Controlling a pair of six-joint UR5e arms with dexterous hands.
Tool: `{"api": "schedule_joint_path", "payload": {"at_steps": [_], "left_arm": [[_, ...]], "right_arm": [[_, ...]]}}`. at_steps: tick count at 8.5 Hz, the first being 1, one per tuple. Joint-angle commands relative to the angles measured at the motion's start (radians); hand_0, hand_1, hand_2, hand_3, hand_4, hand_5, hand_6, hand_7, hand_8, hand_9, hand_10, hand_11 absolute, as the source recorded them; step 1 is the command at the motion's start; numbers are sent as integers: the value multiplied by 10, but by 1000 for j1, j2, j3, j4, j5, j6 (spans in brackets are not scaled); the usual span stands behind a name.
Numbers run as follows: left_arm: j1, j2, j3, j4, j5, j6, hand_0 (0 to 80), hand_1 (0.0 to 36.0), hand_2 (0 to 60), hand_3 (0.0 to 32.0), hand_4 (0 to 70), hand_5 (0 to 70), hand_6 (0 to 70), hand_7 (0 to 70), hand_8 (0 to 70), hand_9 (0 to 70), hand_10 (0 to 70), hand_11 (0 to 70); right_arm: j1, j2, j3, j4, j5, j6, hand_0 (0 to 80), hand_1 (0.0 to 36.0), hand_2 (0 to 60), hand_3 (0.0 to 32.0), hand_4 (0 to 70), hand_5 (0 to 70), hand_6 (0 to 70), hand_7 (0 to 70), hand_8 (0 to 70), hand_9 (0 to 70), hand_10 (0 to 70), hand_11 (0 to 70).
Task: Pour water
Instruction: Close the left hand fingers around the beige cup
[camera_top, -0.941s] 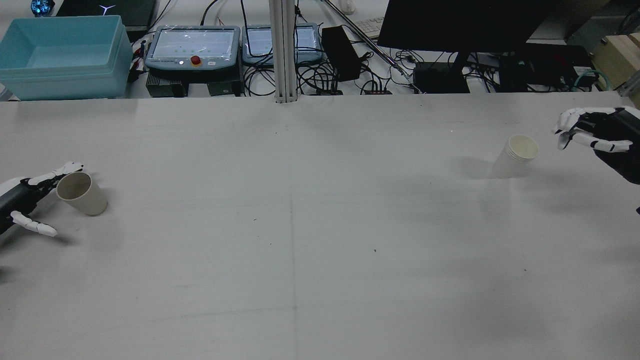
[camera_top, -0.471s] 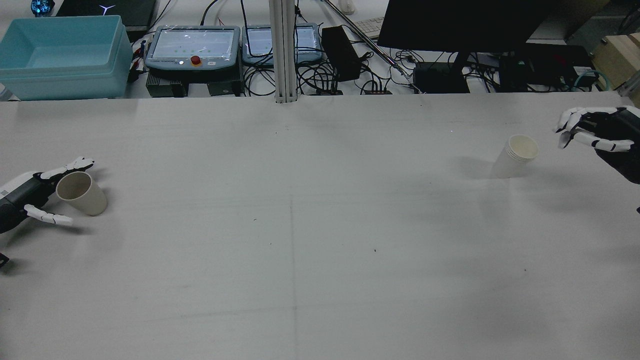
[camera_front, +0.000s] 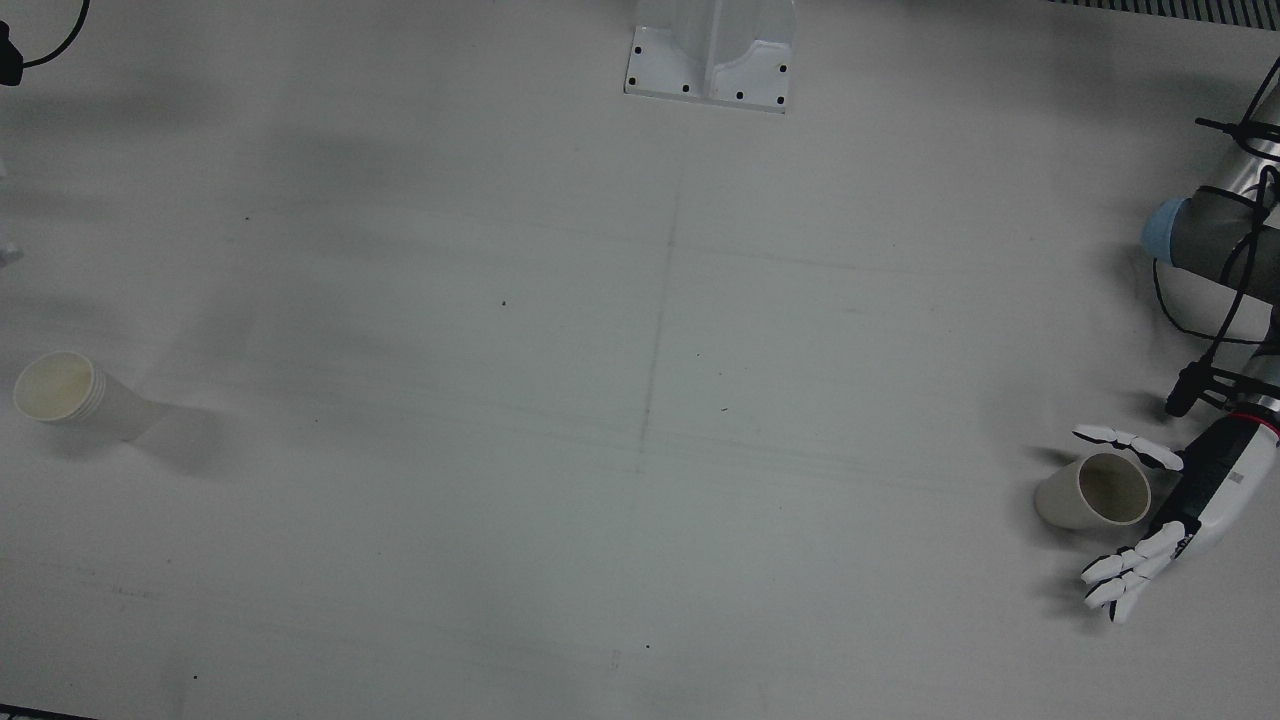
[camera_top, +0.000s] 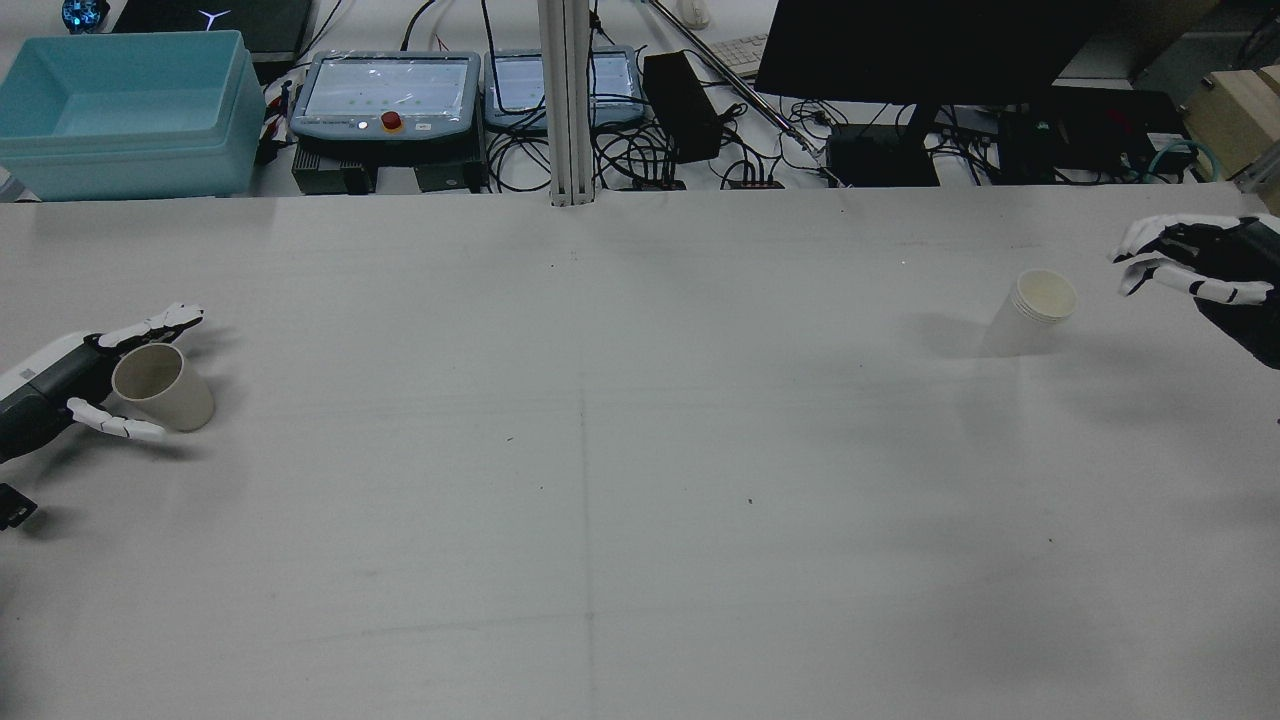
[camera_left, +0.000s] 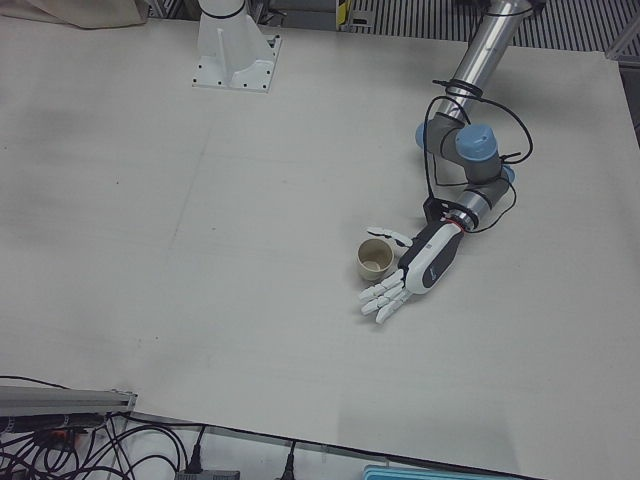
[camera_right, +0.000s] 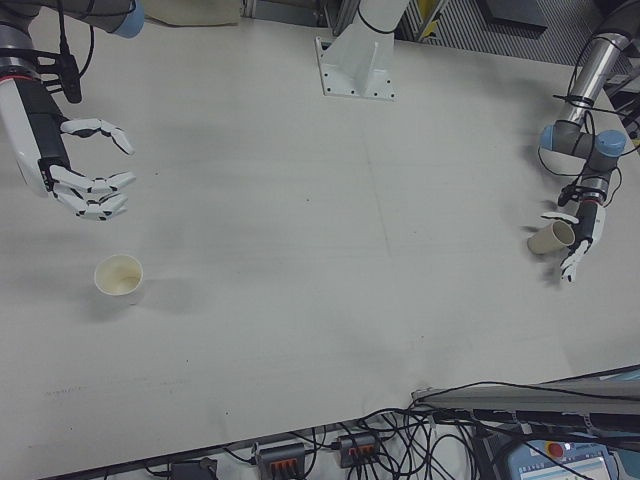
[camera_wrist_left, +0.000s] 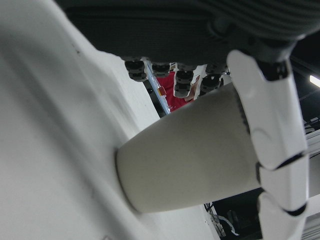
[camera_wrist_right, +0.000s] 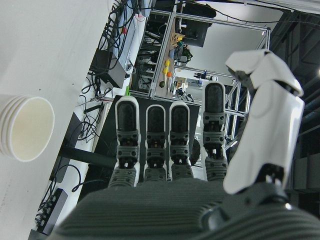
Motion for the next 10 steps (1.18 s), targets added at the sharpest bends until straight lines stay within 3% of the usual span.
{"api": "schedule_joint_path", "payload": {"at_steps": [1, 4, 5, 7, 9, 10], "left_arm": [[0, -4, -6, 7, -1, 1, 510, 150, 120, 0, 235, 74, 106, 122, 52, 23, 42, 76], [0, -10, -6, 11, -1, 2, 515, 152, 116, 0, 255, 89, 111, 127, 59, 28, 39, 72], [2, -10, -6, 11, -1, 2, 525, 152, 100, 0, 312, 114, 119, 135, 73, 36, 34, 63], [2, -13, -15, 10, -1, -2, 537, 160, 125, 0, 431, 210, 123, 145, 83, 42, 30, 54], [3, -20, -62, 60, -37, -43, 573, 172, 148, 0, 700, 700, 175, 194, 105, 73, 30, 49], [26, -20, -102, 121, -85, -92, 791, 308, 259, 0, 700, 700, 215, 216, 126, 100, 51, 89]], "right_arm": [[1, -3, -2, 0, 0, 0, 512, 194, 341, 0, 368, 301, 299, 464, 264, 398, 313, 460], [3, -3, 0, 0, 0, 2, 515, 199, 337, 0, 357, 301, 292, 459, 257, 389, 309, 455], [3, -5, 0, 0, 0, 2, 517, 199, 332, 0, 355, 299, 291, 459, 255, 387, 309, 455], [1, -5, 0, 0, 0, 0, 519, 200, 332, 0, 355, 299, 289, 456, 253, 384, 310, 456], [3, -5, 0, 0, 1, 0, 518, 201, 331, 0, 351, 296, 283, 447, 249, 377, 309, 454], [7, -8, 0, 0, 0, 2, 520, 203, 326, 0, 343, 291, 276, 441, 243, 370, 304, 449]]}}
